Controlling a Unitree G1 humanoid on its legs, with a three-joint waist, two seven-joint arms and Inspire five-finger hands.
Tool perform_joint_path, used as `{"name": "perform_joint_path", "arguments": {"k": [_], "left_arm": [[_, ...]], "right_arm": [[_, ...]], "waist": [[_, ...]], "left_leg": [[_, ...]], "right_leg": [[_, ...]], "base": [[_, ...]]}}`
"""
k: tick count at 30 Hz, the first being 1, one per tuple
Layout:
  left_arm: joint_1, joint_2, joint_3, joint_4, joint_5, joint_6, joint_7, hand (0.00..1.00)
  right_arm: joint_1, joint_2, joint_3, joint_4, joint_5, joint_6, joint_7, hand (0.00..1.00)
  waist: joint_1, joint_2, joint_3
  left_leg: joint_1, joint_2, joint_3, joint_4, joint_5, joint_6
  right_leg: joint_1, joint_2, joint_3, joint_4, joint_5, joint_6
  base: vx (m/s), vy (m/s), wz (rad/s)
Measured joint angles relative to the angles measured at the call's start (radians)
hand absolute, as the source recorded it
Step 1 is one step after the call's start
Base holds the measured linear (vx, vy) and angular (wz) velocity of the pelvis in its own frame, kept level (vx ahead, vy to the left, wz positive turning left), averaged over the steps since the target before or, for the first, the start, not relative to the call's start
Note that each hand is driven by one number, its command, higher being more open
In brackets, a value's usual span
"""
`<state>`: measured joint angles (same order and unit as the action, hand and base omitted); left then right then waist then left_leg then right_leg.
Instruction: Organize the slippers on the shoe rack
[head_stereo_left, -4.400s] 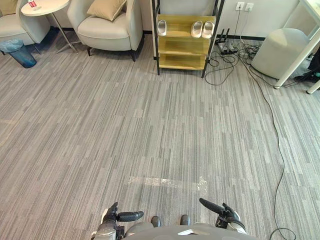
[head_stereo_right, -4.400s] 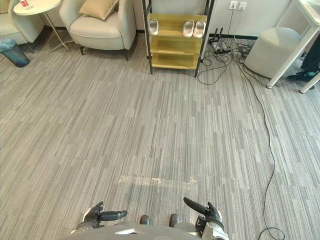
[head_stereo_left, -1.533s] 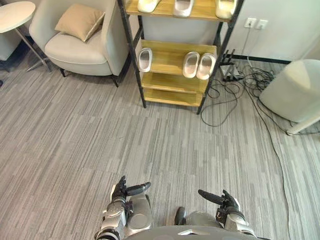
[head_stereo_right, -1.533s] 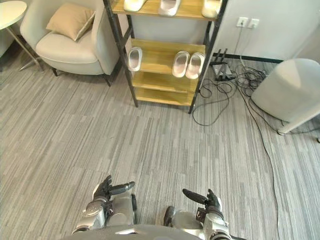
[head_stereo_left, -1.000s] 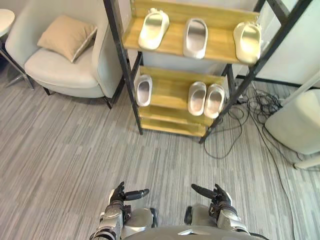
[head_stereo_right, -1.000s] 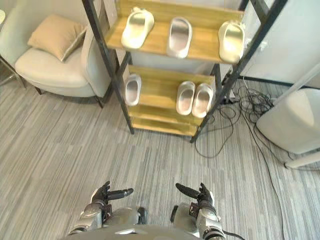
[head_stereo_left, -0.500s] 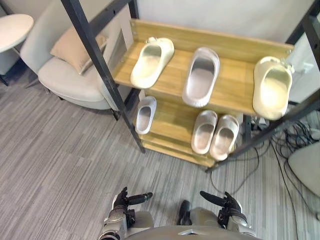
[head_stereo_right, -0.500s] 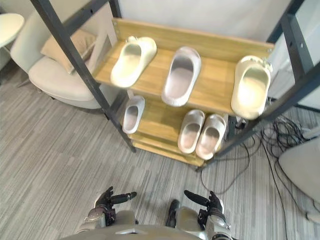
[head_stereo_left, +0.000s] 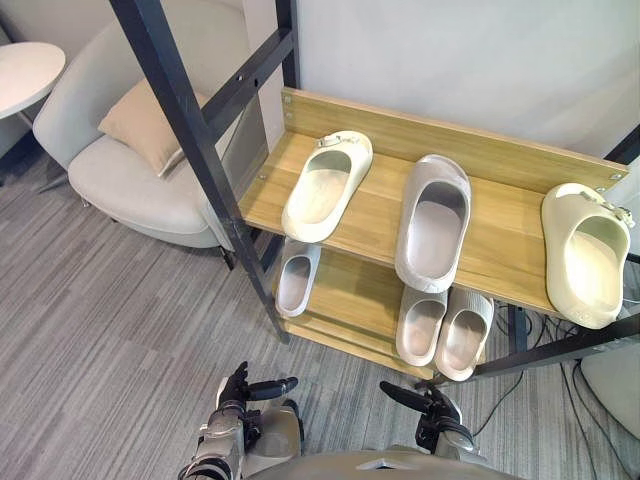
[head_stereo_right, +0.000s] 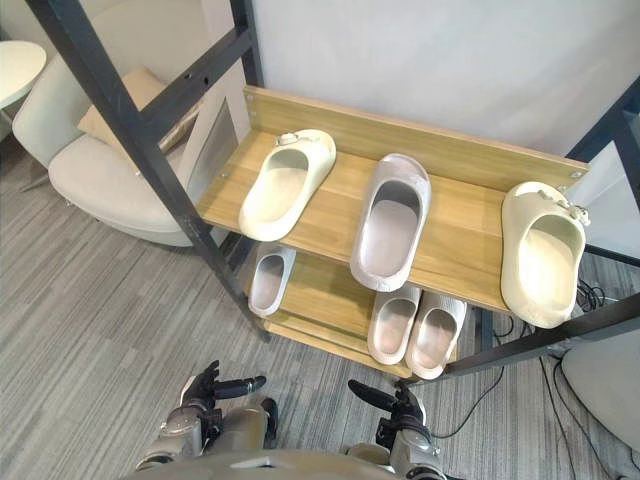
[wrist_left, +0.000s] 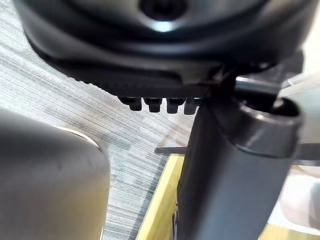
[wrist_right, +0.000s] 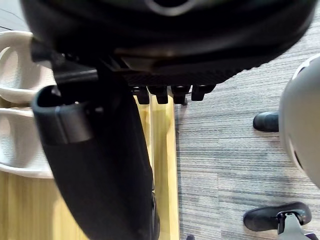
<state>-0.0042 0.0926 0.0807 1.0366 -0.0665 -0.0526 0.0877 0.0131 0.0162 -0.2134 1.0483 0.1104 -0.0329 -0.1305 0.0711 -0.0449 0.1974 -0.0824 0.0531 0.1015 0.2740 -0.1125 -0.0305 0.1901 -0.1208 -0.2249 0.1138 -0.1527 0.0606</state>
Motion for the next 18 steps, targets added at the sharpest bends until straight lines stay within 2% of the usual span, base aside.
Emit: {"name": "perform_joint_path", "arguments": {"k": [4, 9, 14, 18], "left_arm": [[-0.001, 0.012, -0.031, 0.01, 0.003, 0.001, -0.006, 1.0], [0.001, 0.019, -0.052, 0.02, 0.032, 0.001, -0.008, 1.0], [0.003, 0.013, -0.065, 0.036, 0.042, 0.001, -0.009, 1.0], [0.006, 0.015, -0.073, 0.037, 0.043, 0.001, -0.01, 1.0]], "right_arm": [[0.001, -0.017, 0.012, 0.031, -0.002, 0.0, 0.0, 1.0], [0.013, -0.033, 0.038, 0.058, -0.011, 0.002, 0.003, 1.0], [0.018, -0.052, 0.061, 0.058, -0.012, 0.001, 0.012, 1.0], [0.015, -0.054, 0.098, 0.057, -0.015, 0.0, 0.021, 1.0]], "waist": [[-0.008, -0.007, -0.007], [-0.024, -0.01, -0.01], [-0.026, 0.004, -0.02], [-0.026, 0.003, -0.024]], "left_leg": [[0.015, -0.011, -0.001, -0.047, 0.032, -0.002], [0.048, -0.027, -0.003, -0.152, 0.105, -0.002], [0.135, -0.047, -0.02, -0.356, 0.221, 0.002], [0.137, -0.062, -0.032, -0.362, 0.232, 0.011]], "right_leg": [[-0.001, -0.003, 0.007, -0.013, 0.003, 0.004], [-0.005, -0.014, 0.011, -0.037, 0.009, 0.012], [-0.013, -0.018, 0.011, -0.041, 0.014, 0.022], [-0.012, -0.026, 0.011, -0.041, 0.017, 0.027]], "base": [[-0.05, -0.014, -0.01], [-0.09, -0.021, -0.01], [-0.12, 0.01, 0.05], [-0.06, 0.045, 0.04]]}}
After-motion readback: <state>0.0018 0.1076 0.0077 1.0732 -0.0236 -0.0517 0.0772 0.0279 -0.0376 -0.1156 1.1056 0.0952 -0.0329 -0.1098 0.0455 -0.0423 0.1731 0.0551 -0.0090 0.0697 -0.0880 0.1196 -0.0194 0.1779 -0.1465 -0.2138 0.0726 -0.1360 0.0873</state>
